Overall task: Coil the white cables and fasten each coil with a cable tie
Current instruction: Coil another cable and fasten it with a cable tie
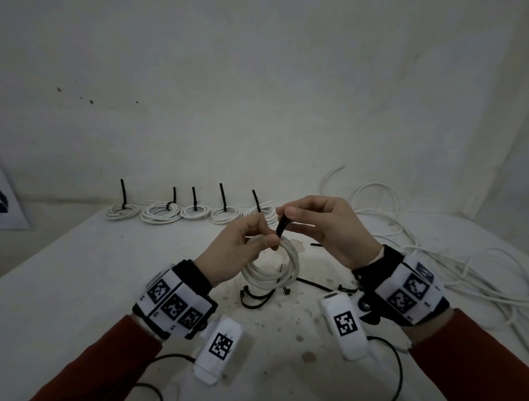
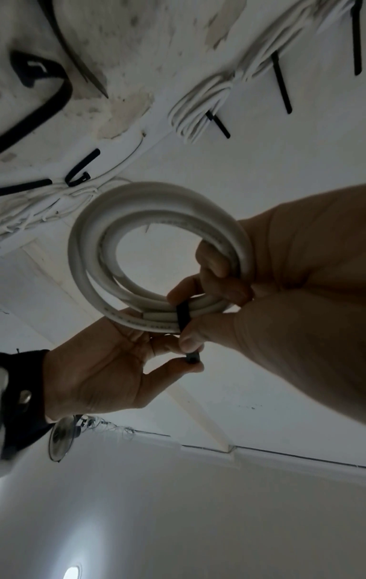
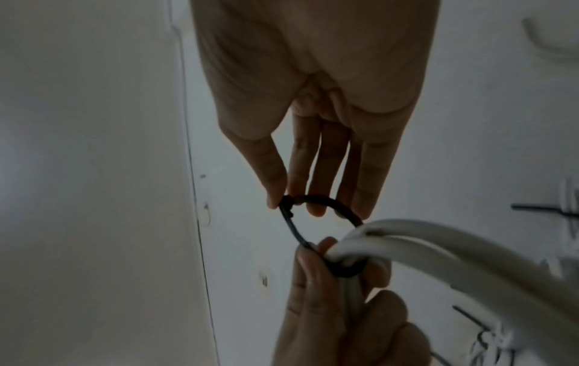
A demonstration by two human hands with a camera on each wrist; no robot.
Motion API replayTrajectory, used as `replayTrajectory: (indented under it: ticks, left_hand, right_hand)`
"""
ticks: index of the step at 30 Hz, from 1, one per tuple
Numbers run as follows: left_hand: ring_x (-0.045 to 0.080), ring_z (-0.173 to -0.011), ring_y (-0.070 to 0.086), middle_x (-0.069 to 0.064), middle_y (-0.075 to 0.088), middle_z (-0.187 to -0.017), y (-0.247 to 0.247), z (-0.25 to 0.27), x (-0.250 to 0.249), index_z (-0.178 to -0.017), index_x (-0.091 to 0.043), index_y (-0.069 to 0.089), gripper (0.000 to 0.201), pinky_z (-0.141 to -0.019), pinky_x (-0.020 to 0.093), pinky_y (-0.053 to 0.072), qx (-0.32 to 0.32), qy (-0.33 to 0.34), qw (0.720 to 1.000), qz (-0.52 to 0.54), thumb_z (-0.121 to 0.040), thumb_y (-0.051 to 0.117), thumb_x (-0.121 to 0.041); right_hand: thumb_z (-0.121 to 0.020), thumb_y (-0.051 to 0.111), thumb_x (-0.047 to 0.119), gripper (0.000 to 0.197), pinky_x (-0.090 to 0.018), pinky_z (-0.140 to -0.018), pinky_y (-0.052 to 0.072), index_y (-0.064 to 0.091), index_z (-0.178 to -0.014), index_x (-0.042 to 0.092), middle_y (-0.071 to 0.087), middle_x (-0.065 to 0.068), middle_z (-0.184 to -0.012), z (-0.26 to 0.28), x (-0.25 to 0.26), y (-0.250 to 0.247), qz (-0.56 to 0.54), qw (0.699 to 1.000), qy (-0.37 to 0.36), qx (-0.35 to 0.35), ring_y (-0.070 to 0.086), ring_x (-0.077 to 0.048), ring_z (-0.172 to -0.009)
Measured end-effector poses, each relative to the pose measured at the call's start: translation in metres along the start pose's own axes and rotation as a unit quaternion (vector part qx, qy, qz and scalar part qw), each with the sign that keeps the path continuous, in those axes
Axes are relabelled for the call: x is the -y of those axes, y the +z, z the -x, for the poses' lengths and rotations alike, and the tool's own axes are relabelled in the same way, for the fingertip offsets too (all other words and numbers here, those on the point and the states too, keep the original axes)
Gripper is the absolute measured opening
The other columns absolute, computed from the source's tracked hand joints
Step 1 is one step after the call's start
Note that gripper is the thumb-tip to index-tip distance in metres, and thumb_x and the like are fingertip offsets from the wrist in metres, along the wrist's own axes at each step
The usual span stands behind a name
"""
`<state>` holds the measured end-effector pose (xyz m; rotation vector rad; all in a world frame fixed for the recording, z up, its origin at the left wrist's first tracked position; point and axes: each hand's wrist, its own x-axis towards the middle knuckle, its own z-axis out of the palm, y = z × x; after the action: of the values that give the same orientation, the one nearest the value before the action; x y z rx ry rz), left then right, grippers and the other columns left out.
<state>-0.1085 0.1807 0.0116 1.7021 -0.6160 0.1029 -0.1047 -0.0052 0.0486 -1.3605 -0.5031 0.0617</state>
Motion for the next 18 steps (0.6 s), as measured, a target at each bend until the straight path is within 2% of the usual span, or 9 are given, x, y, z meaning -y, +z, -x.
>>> replayTrajectory:
  ticks: [3,4,7,9,10,11,13,16,18]
  left_hand:
    - [-0.001,-0.056,0.051,-0.009,0.066,-0.071,-0.002,-0.002,0.001,-0.07,-0.015,0.053,0.02,-0.057,0.012,0.038,-0.005,0.026,0.999,-0.038,-0.086,0.065,-0.014]
    - [0.001,-0.063,0.055,-0.01,0.066,-0.072,-0.003,-0.003,0.001,-0.072,-0.012,0.054,0.019,-0.062,0.014,0.041,-0.005,0.038,0.998,-0.059,-0.086,0.066,-0.017]
    - [0.02,-0.08,0.061,-0.012,0.068,-0.079,-0.005,-0.003,0.001,-0.074,-0.019,0.058,0.018,-0.077,0.032,0.046,-0.008,0.06,0.991,-0.116,-0.08,0.065,-0.035]
    - [0.029,-0.083,0.061,-0.01,0.069,-0.083,-0.006,-0.004,-0.001,-0.074,-0.023,0.059,0.013,-0.08,0.037,0.047,-0.008,0.06,0.989,-0.132,-0.081,0.065,-0.033]
    - [0.028,-0.083,0.063,-0.008,0.07,-0.085,-0.006,-0.005,-0.001,-0.075,-0.023,0.059,0.013,-0.081,0.038,0.048,-0.004,0.066,0.988,-0.137,-0.081,0.065,-0.033]
    - [0.024,-0.082,0.064,-0.008,0.07,-0.086,-0.007,-0.005,-0.002,-0.076,-0.022,0.06,0.014,-0.081,0.037,0.05,0.005,0.077,0.987,-0.144,-0.08,0.066,-0.034]
    - [0.01,-0.08,0.065,-0.01,0.069,-0.082,-0.004,-0.006,-0.005,-0.077,-0.018,0.063,0.011,-0.076,0.025,0.051,0.031,0.113,0.977,-0.177,-0.081,0.068,-0.027]
    - [-0.001,-0.074,0.059,-0.014,0.063,-0.075,0.002,-0.008,-0.007,-0.077,-0.008,0.063,0.011,-0.068,0.008,0.042,0.044,0.167,0.954,-0.244,-0.082,0.068,-0.016]
    - [-0.008,-0.073,0.053,-0.022,0.056,-0.073,0.0,-0.012,-0.008,-0.077,-0.007,0.061,0.016,-0.068,0.005,0.037,0.018,0.215,0.931,-0.294,-0.084,0.066,-0.02]
  right_hand:
    - [-0.072,0.065,0.005,0.02,-0.028,-0.081,0.057,0.066,-0.091,-0.001,0.073,-0.013,-0.088,-0.001,0.001,-0.001,-0.064,0.997,0.039,-0.002,0.07,-0.02,-0.085]
    - [-0.072,0.065,0.005,0.023,-0.027,-0.08,0.057,0.066,-0.094,0.001,0.073,-0.013,-0.088,-0.001,0.001,-0.001,-0.073,0.996,0.043,-0.006,0.07,-0.019,-0.084]
    - [-0.074,0.065,0.002,0.041,-0.027,-0.077,0.057,0.06,-0.114,0.009,0.073,-0.013,-0.087,-0.001,0.003,-0.001,-0.065,0.997,0.028,-0.016,0.071,-0.018,-0.082]
    - [-0.079,0.062,-0.003,0.05,-0.028,-0.075,0.057,0.055,-0.125,0.014,0.073,-0.012,-0.089,0.0,0.004,-0.001,-0.063,0.998,0.017,-0.021,0.07,-0.018,-0.078]
    - [-0.082,0.06,-0.006,0.053,-0.028,-0.073,0.057,0.053,-0.129,0.016,0.072,-0.012,-0.089,0.0,0.004,-0.001,-0.065,0.997,0.017,-0.023,0.069,-0.018,-0.075]
    - [-0.083,0.058,-0.009,0.054,-0.027,-0.071,0.056,0.052,-0.131,0.016,0.071,-0.01,-0.087,0.0,0.003,-0.001,-0.068,0.997,0.02,-0.027,0.068,-0.017,-0.071]
    - [-0.084,0.055,-0.014,0.055,-0.023,-0.066,0.055,0.053,-0.131,0.014,0.067,-0.007,-0.08,-0.001,0.0,-0.002,-0.075,0.996,0.035,-0.032,0.063,-0.015,-0.062]
    - [-0.083,0.058,-0.014,0.045,-0.021,-0.063,0.053,0.058,-0.122,0.008,0.063,-0.006,-0.08,-0.002,-0.001,0.0,-0.03,0.999,0.037,-0.024,0.061,-0.015,-0.059]
    - [-0.085,0.061,-0.007,0.03,-0.022,-0.063,0.055,0.06,-0.113,0.005,0.064,-0.005,-0.08,-0.005,0.003,-0.001,0.007,0.998,0.024,-0.065,0.064,-0.015,-0.063]
